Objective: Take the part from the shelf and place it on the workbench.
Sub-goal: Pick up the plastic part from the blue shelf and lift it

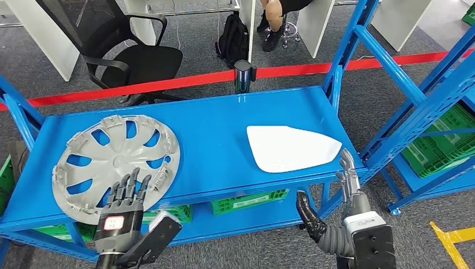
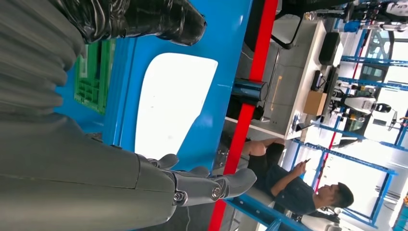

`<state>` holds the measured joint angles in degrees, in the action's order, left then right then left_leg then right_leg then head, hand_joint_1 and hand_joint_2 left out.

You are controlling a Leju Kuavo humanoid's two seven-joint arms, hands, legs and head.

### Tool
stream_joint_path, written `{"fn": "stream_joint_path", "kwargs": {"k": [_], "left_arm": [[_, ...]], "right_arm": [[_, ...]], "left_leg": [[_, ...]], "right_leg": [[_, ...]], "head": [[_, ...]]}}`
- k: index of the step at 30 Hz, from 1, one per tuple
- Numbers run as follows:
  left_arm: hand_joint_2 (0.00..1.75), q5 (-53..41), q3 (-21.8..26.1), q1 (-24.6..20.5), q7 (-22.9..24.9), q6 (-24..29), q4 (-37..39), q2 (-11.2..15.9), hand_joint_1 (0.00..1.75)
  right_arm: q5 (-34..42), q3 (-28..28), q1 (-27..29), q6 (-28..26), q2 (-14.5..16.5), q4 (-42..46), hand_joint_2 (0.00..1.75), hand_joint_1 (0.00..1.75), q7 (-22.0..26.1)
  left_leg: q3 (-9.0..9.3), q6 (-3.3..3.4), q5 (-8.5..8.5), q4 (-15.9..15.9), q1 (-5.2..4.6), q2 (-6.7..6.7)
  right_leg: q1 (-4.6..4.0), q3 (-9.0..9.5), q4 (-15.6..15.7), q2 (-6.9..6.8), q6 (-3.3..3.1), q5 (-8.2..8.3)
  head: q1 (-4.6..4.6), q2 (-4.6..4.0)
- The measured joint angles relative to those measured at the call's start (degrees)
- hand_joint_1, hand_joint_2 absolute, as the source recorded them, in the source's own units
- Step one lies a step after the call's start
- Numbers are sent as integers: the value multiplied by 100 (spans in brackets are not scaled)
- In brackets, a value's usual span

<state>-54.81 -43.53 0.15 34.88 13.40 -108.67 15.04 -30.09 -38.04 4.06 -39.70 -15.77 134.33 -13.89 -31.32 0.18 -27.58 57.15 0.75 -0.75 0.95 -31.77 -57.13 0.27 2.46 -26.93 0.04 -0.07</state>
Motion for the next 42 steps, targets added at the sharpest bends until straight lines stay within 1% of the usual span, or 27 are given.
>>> {"fn": "stream_joint_path", "kwargs": {"k": [10, 21, 30, 42], "left_arm": [[175, 354, -107, -29, 43, -144, 333, -1, 0], [175, 401, -116, -64, 44, -163, 530, -13, 0], [175, 467, -113, -159, 44, -419, 701, -108, 0], [175, 974, -44, -192, 44, -87, 770, -195, 0]], "right_arm": [[115, -104, -103, 44, -11, -45, 175, 0, 33], [130, -123, -144, 94, -10, -48, 175, 0, 60], [198, -191, -266, 297, -7, -79, 175, 0, 80], [203, -215, -265, 321, -5, -93, 175, 0, 89]], "left_leg": [[-1, 0, 0, 0, 0, 0], [-1, 0, 0, 0, 0, 0], [-1, 0, 0, 0, 0, 0], [-1, 1, 1, 0, 0, -1]], "right_leg": [[0, 0, 0, 0, 0, 0], [0, 0, 0, 0, 0, 0], [0, 1, 0, -1, 0, 0], [0, 1, 0, -1, 0, 0]], "head": [[-2, 0], [-4, 0], [-2, 0], [-3, 0]]}}
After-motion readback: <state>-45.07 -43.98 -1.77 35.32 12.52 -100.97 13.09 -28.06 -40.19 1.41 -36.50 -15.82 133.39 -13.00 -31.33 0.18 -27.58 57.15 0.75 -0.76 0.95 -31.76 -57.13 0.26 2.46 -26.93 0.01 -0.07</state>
